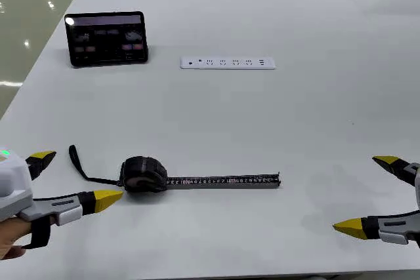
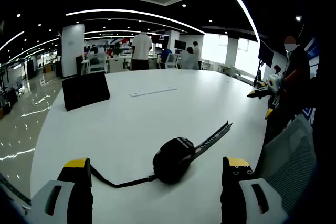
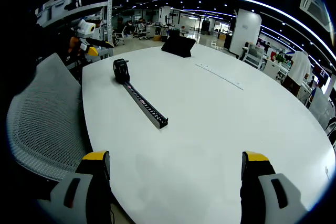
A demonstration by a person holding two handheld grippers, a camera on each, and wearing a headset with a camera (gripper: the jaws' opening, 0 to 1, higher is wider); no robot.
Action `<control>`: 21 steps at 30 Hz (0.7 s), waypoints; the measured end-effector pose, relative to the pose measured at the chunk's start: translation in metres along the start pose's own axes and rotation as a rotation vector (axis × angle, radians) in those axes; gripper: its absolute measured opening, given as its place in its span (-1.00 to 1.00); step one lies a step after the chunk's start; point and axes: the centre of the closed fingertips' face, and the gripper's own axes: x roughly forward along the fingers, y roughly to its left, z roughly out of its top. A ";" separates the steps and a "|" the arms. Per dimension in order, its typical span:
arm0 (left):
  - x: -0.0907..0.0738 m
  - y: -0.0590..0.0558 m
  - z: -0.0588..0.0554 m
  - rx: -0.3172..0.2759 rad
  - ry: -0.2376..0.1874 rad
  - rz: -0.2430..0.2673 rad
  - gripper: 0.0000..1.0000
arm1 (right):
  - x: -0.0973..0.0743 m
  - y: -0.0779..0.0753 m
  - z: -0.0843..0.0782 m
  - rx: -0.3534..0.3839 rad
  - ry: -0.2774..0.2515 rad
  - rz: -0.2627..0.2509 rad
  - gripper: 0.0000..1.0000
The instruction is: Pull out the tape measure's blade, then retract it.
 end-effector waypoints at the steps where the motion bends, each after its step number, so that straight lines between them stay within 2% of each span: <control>1: 0.002 -0.006 0.002 0.003 -0.011 -0.014 1.00 | 0.002 0.001 0.001 -0.005 0.003 0.008 1.00; 4: 0.011 -0.018 0.000 -0.009 0.003 -0.012 1.00 | 0.011 0.009 0.005 -0.013 0.020 0.065 1.00; 8: 0.021 -0.017 -0.004 -0.039 0.029 0.046 1.00 | 0.020 0.011 0.009 -0.054 0.038 0.084 1.00; 13: 0.030 -0.025 -0.006 -0.019 0.079 0.048 1.00 | 0.029 0.011 0.015 -0.079 0.046 0.111 1.00; 14: 0.032 -0.025 -0.007 -0.027 0.090 0.050 1.00 | 0.031 0.011 0.017 -0.085 0.047 0.115 1.00; 16: 0.035 -0.026 -0.014 -0.084 0.135 0.057 1.00 | 0.034 0.011 0.018 -0.092 0.052 0.124 1.00; 17: 0.038 -0.025 -0.014 -0.119 0.134 0.077 1.00 | 0.036 0.010 0.020 -0.098 0.054 0.127 1.00; 19: 0.044 -0.024 -0.013 -0.136 0.111 0.091 1.00 | 0.039 0.010 0.023 -0.110 0.056 0.134 1.00; 20: 0.046 -0.025 -0.014 -0.142 0.113 0.098 1.00 | 0.041 0.010 0.024 -0.115 0.057 0.138 1.00; 21: 0.048 -0.023 -0.013 -0.144 0.107 0.122 1.00 | 0.042 0.010 0.026 -0.122 0.059 0.142 1.00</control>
